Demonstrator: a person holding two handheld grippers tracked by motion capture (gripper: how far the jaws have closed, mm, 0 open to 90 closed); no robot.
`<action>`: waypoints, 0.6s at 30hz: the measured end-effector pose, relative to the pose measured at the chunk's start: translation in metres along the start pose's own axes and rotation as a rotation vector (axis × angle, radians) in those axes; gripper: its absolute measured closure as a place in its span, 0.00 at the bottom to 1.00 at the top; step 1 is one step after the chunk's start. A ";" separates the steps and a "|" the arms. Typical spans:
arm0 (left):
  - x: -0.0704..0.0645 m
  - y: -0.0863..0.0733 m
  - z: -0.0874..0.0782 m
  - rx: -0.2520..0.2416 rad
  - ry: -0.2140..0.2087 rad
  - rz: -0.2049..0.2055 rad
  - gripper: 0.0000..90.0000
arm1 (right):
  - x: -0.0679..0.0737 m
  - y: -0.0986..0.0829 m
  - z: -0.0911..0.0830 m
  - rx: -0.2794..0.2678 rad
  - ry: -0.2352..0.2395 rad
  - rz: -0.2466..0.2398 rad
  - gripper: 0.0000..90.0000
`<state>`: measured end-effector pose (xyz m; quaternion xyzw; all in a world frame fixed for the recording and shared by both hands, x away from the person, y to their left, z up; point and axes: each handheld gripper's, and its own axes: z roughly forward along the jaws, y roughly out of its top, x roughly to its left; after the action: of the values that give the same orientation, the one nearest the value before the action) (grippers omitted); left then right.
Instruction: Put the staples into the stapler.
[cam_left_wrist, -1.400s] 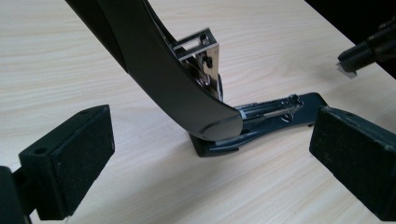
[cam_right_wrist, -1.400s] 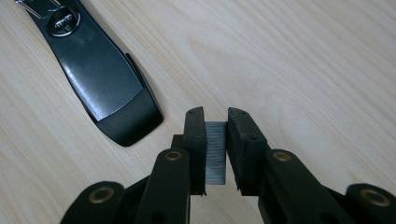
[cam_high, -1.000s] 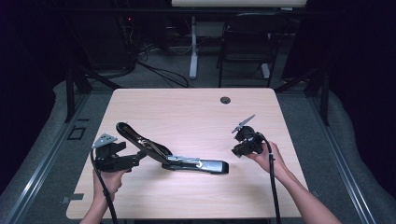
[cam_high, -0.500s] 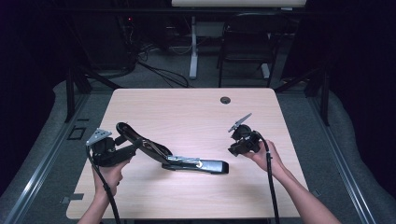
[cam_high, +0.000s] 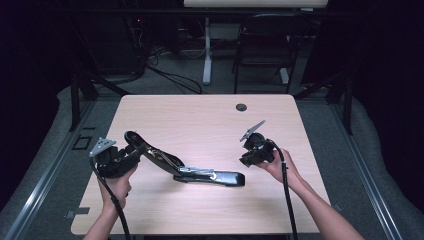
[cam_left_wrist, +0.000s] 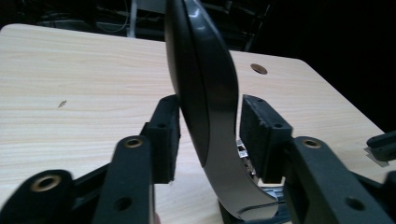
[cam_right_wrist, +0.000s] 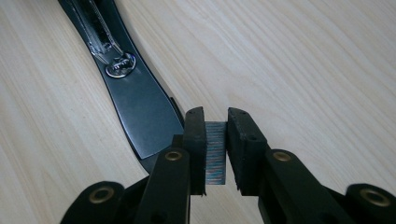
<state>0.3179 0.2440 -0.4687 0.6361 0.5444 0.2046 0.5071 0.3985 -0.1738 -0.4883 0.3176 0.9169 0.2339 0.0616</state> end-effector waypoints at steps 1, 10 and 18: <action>0.000 0.000 0.000 -0.003 0.001 0.000 0.69 | 0.001 0.001 0.001 -0.006 0.002 -0.001 0.87; -0.001 -0.001 0.000 -0.005 0.019 0.006 0.69 | 0.009 0.014 0.006 -0.020 0.033 -0.044 0.87; -0.002 -0.001 0.000 -0.008 0.020 0.007 0.69 | 0.015 0.024 0.011 -0.031 0.059 -0.075 0.87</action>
<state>0.3170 0.2423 -0.4695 0.6340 0.5465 0.2148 0.5033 0.4030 -0.1441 -0.4860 0.2752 0.9257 0.2550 0.0483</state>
